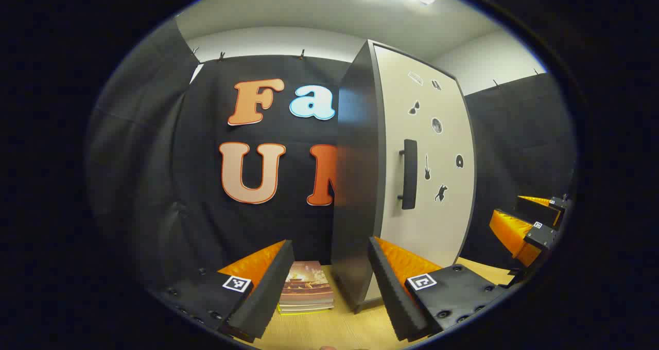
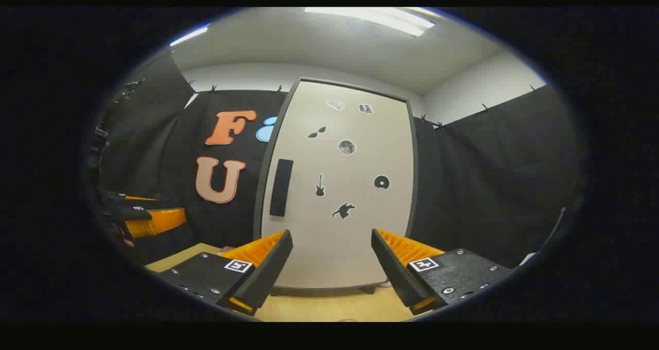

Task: Open the cabinet door with the right hand, grasp the bottle in the cabinet with the left hand and place it on the coaster, then close the cabinet door with the right hand.

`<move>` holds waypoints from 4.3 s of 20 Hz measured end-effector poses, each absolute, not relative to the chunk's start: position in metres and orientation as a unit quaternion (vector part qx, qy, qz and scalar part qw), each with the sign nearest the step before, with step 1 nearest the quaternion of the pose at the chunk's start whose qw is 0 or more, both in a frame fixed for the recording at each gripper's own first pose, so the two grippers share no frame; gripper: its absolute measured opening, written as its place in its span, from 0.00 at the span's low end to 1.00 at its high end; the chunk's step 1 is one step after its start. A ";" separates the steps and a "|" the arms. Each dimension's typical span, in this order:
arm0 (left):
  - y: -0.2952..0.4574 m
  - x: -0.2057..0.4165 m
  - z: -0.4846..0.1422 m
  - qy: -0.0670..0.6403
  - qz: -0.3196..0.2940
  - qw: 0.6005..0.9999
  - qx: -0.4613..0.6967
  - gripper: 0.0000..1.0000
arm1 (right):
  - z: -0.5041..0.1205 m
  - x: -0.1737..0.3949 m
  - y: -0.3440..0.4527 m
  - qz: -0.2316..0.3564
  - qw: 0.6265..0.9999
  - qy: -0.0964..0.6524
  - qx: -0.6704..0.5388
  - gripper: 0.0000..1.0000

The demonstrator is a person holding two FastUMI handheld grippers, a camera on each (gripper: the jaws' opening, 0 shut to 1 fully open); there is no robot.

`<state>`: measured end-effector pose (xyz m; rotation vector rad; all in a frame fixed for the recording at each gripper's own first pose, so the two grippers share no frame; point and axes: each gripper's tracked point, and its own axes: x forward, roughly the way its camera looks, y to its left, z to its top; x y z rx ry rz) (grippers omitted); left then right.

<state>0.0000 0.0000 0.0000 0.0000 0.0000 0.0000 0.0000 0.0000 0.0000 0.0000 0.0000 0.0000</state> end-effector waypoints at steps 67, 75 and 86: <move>0.016 -0.028 -0.058 0.046 0.067 0.997 -0.008 0.94 | 0.044 0.102 0.052 0.096 0.992 0.004 0.080 0.15; -0.078 -0.074 -0.039 0.029 0.097 0.995 -0.020 0.95 | 0.049 -0.002 -0.065 0.132 0.987 0.005 0.092 0.14; -0.187 -0.083 -0.031 0.032 0.045 0.998 -0.016 0.94 | 0.041 -0.042 -0.256 0.025 0.997 -0.001 0.066 0.06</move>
